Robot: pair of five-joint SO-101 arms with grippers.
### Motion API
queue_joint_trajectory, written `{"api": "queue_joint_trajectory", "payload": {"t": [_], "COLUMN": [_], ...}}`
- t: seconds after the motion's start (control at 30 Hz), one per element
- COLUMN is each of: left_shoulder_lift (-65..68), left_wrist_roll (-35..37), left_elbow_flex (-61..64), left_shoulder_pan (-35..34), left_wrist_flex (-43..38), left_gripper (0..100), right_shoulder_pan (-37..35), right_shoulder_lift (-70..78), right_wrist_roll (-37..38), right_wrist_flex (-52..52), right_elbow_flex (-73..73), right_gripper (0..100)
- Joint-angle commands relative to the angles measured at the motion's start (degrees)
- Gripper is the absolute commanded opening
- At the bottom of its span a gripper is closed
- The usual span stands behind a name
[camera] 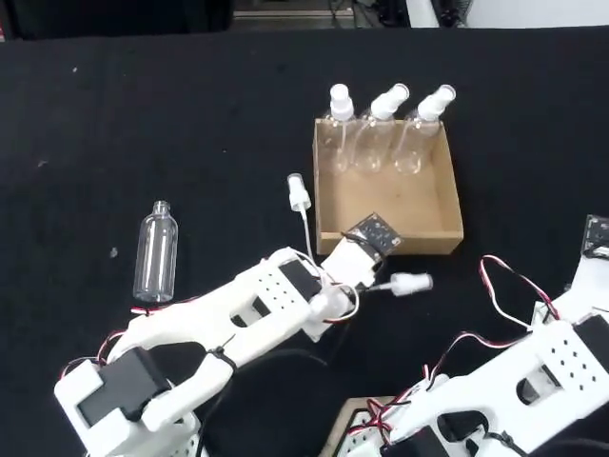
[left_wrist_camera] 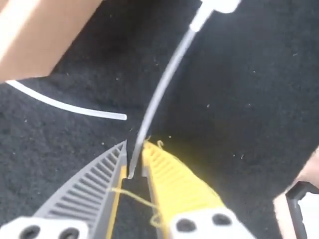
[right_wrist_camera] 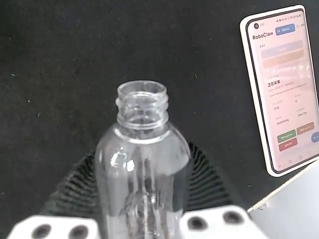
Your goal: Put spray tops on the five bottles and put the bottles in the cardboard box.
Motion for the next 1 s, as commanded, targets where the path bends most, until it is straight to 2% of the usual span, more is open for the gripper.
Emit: {"api": "queue_joint_trajectory", "payload": {"t": [0.0, 0.2, 0.33, 0.5, 0.67, 0.77, 0.97], "left_shoulder_lift": [-0.35, -0.35, -0.53, -5.71, -17.93, -26.46, -38.59], "left_wrist_roll": [0.70, 0.44, -0.18, -7.56, -15.47, -21.45, -36.75], "left_elbow_flex": [-2.51, -2.42, -2.95, -0.31, 5.41, 8.22, 15.16], "left_shoulder_pan": [0.57, 0.57, 0.66, 0.13, -2.33, -6.11, -22.02], "left_wrist_flex": [-0.35, -0.09, 5.89, 16.44, 25.93, 34.20, 43.08], "left_gripper": [3, 3, 3, 3, 3, 3, 3], "right_shoulder_pan": [-1.49, -1.49, -1.49, -2.73, -3.43, -3.69, -3.69], "right_shoulder_lift": [0.31, 0.31, 0.31, 0.31, 0.22, 0.31, 0.13], "right_wrist_roll": [0.09, 0.09, 0.09, 0.09, 0.09, 0.09, 0.09], "right_wrist_flex": [-1.05, -1.05, -1.05, -1.05, -0.97, -0.97, -0.88], "right_elbow_flex": [-1.36, -1.45, -1.54, -1.45, -1.45, -1.45, -1.45], "right_gripper": [1.1, 1.1, 1.1, 1.1, 1.1, 1.1, 1.1]}}
